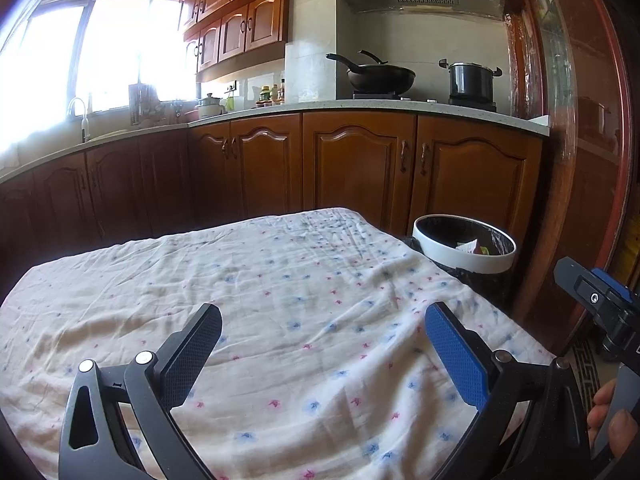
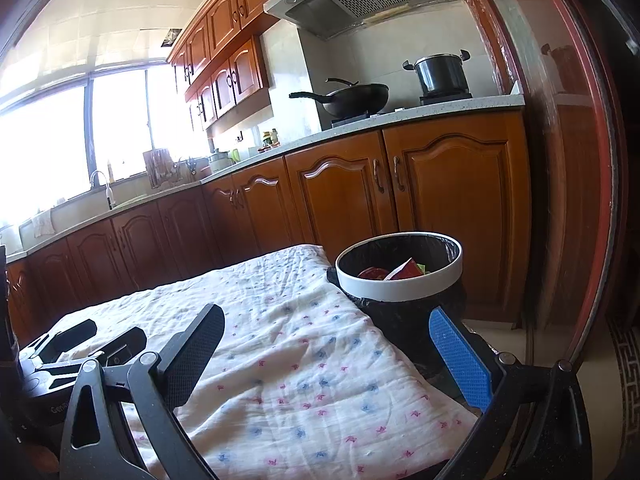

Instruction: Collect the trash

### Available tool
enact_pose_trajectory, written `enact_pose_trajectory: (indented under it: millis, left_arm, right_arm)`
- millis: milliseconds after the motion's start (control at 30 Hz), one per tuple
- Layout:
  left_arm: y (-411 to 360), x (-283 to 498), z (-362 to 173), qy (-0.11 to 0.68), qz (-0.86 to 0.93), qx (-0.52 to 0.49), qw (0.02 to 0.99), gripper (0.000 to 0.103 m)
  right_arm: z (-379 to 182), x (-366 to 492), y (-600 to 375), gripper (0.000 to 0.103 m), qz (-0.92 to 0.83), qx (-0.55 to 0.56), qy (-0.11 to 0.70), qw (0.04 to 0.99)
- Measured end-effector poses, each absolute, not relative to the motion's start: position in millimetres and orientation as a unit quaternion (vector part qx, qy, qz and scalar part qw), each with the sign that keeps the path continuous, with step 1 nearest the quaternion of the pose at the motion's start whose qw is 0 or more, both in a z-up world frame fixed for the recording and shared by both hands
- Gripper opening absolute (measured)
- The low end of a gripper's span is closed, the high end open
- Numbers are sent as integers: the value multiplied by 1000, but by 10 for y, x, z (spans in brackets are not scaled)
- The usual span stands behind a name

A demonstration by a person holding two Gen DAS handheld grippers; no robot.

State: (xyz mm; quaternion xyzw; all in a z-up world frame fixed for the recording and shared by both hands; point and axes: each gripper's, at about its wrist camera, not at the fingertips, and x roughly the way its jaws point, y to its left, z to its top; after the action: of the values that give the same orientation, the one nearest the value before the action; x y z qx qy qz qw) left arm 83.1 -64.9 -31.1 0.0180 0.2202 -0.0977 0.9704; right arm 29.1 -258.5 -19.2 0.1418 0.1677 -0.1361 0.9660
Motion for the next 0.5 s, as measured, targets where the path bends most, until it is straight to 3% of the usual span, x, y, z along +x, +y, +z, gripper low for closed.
enact_pose_trajectory:
  millis: [500]
  left_arm:
    - [-669,815,-298,220,-103,17,970,102]
  right_arm:
    - [-180,285,-2591,103,-135,144,165,966]
